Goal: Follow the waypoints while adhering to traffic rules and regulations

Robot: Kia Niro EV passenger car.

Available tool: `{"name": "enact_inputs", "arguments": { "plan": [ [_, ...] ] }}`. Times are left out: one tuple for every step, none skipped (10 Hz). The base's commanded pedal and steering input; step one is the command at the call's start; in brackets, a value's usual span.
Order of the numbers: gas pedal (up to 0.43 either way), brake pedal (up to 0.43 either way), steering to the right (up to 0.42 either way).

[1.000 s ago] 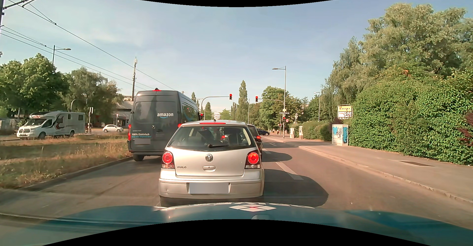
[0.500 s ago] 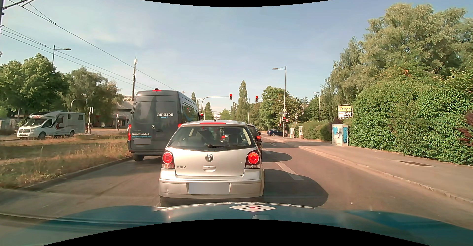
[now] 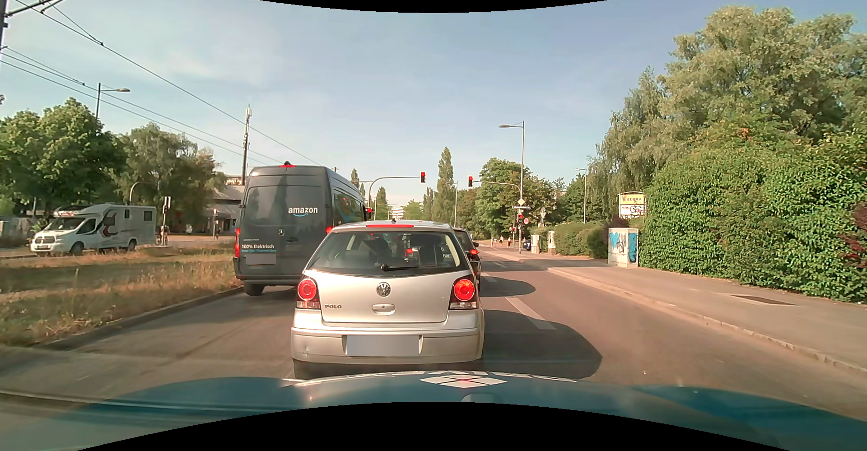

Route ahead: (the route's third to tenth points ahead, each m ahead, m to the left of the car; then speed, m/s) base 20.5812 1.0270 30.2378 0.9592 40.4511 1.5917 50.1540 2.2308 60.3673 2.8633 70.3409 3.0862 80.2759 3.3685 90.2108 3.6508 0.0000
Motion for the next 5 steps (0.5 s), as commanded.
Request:
{"name": "enact_inputs", "arguments": {
  "plan": [
    [0.000,0.256,0.002],
    [0.000,0.256,0.002],
    [0.000,0.250,0.002],
    [0.000,0.256,0.002],
    [0.000,0.256,0.002]
  ]
}}
